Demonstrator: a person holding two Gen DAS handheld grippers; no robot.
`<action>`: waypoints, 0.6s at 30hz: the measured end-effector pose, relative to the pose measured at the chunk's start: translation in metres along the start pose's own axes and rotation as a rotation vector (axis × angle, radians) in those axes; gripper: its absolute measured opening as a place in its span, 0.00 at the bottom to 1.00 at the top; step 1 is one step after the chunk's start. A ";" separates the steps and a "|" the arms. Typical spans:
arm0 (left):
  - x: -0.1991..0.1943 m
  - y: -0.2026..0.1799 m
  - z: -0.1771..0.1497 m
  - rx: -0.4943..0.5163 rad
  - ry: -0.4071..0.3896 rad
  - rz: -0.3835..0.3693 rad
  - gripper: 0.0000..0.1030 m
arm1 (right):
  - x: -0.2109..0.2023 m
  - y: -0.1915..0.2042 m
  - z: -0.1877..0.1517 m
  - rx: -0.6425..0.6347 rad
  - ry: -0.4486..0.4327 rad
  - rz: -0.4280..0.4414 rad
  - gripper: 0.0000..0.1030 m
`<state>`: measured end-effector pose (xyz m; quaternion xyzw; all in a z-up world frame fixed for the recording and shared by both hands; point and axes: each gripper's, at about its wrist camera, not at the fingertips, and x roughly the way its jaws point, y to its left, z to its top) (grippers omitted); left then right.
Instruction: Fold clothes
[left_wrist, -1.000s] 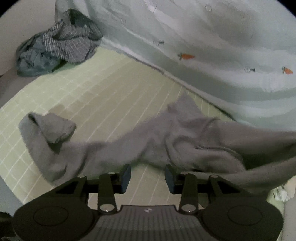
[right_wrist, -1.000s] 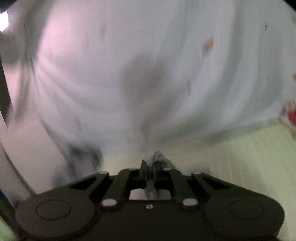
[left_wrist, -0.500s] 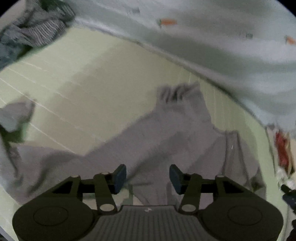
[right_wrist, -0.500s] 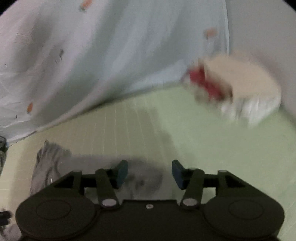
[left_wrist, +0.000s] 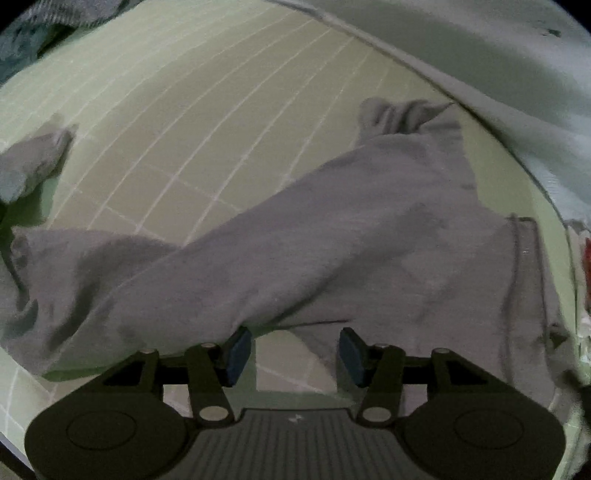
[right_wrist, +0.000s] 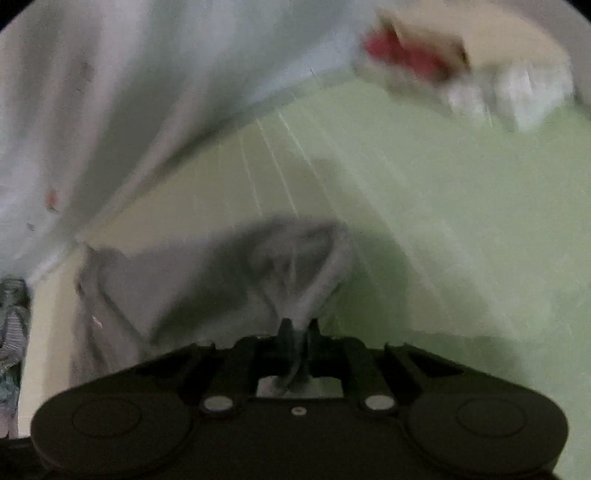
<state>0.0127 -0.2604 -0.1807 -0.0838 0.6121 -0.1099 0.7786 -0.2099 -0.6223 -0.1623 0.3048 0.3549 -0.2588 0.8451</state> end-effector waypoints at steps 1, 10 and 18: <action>0.004 0.002 0.002 -0.012 0.012 0.002 0.53 | -0.013 0.007 0.009 -0.064 -0.049 -0.009 0.07; 0.009 0.006 0.000 -0.026 -0.011 0.018 0.53 | -0.071 0.064 0.057 -0.972 -0.604 -0.640 0.08; 0.000 0.014 -0.013 -0.103 -0.034 -0.059 0.53 | -0.022 0.048 0.029 -0.749 -0.327 -0.584 0.45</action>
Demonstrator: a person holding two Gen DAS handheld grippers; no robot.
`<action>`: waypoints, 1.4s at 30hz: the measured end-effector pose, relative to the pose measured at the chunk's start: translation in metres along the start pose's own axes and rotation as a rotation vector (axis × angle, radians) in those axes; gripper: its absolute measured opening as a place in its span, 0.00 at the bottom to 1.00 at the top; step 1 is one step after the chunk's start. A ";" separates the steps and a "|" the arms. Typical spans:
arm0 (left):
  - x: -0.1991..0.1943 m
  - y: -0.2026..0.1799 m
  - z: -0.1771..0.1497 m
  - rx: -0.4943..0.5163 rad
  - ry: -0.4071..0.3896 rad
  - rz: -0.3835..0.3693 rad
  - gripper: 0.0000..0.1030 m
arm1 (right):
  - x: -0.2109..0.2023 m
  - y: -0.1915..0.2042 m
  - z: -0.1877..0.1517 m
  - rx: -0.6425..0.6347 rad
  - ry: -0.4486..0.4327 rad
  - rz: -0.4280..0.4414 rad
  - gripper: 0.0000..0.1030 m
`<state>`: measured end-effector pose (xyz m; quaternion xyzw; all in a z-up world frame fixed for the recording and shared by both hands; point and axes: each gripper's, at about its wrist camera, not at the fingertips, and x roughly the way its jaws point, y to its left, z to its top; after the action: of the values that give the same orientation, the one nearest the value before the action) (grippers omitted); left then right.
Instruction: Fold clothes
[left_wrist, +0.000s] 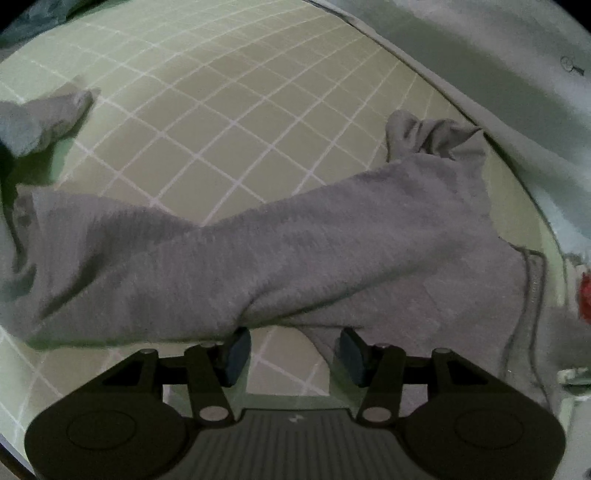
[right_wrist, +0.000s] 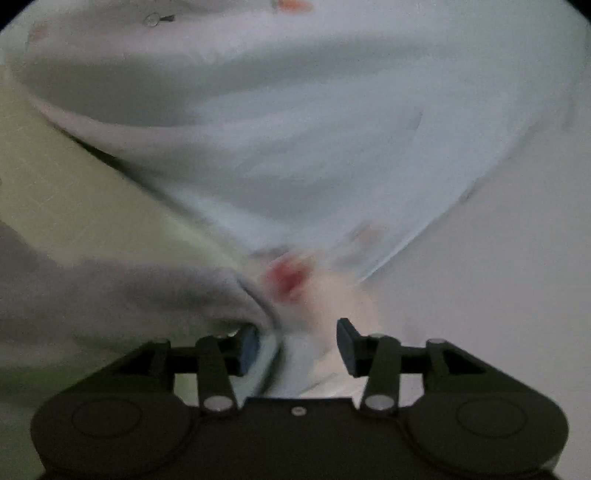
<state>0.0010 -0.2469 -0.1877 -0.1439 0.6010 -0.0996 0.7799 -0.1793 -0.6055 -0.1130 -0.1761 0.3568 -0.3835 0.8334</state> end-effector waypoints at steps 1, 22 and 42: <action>-0.001 0.000 -0.002 -0.003 0.002 -0.022 0.53 | -0.002 -0.003 -0.007 0.113 0.047 0.100 0.46; -0.010 -0.054 0.027 0.049 -0.092 -0.204 0.08 | 0.006 0.025 -0.079 0.749 0.360 0.860 0.12; 0.001 -0.094 0.082 0.182 -0.194 -0.179 0.35 | 0.054 0.032 -0.012 0.705 0.269 0.555 0.47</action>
<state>0.0821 -0.3270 -0.1371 -0.1347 0.4960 -0.2082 0.8322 -0.1474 -0.6262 -0.1641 0.2710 0.3434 -0.2635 0.8598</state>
